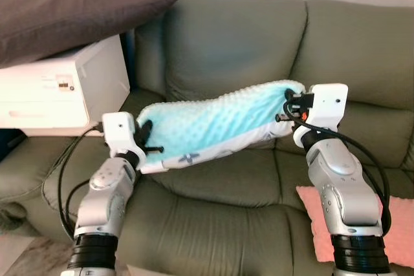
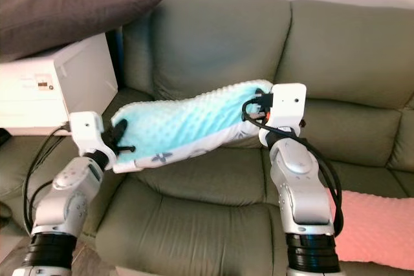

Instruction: Move the pillow to the sofa

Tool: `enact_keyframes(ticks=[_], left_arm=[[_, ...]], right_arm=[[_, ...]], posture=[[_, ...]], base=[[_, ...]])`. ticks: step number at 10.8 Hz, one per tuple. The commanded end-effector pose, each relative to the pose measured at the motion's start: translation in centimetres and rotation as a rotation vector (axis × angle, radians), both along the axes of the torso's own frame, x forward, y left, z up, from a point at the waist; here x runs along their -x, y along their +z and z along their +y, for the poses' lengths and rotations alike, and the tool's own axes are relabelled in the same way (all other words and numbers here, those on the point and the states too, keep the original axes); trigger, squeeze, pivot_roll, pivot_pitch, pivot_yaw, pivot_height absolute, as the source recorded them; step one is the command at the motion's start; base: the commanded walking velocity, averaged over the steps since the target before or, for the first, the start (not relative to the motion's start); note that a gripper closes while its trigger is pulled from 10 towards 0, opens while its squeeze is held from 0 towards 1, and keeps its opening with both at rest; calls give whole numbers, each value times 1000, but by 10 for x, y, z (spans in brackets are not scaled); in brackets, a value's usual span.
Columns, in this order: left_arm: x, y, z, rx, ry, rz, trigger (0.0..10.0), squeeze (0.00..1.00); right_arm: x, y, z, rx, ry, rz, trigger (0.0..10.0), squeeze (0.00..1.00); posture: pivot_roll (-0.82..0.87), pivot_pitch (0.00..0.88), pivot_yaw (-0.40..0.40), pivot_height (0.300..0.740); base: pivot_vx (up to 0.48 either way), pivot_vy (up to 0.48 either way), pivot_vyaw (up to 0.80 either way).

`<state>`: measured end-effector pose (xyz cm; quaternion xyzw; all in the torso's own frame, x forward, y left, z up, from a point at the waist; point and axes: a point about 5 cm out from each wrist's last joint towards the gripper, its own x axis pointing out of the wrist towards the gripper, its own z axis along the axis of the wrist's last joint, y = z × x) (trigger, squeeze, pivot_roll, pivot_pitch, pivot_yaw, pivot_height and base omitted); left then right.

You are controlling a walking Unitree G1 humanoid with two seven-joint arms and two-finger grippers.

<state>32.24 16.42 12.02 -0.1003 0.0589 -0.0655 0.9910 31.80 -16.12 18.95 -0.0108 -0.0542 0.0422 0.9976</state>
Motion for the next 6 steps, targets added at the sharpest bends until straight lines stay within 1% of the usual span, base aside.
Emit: enact_keyframes(ticks=[1, 6], left_arm=[[-3, 5, 0, -16, -20, -10, 10000, 0], [0, 1, -3, -31, -46, -2, 10000, 0]], right_arm=[[0, 9, 1, -1, 4, -38, 10000, 0], [1, 9, 1, 1, 1, -36, 10000, 0]], posture=[[-166, 0, -4, 740], [-166, 0, -4, 740]], base=[[0, 420, 0], [0, 475, 0]])
